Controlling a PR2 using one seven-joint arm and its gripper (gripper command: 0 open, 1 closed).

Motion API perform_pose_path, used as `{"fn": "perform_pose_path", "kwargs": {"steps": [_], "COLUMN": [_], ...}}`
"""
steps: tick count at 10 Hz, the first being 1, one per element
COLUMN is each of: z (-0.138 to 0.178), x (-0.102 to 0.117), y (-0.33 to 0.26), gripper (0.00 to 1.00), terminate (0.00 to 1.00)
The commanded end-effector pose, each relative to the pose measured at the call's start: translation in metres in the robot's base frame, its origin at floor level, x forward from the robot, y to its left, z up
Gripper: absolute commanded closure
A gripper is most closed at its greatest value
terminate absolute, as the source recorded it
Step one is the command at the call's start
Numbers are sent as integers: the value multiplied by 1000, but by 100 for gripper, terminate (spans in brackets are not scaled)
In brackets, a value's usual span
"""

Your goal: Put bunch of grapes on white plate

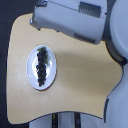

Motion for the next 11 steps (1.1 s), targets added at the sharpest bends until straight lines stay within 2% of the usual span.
{"fn": "perform_pose_path", "kwargs": {"steps": [1,4,7,11], "z": [18,27,32,29], "x": [-50,-54,-47,-32], "y": [-179,-263,-321,-330], "gripper": [0,0,0,0], "terminate": [0,0,0,0]}}
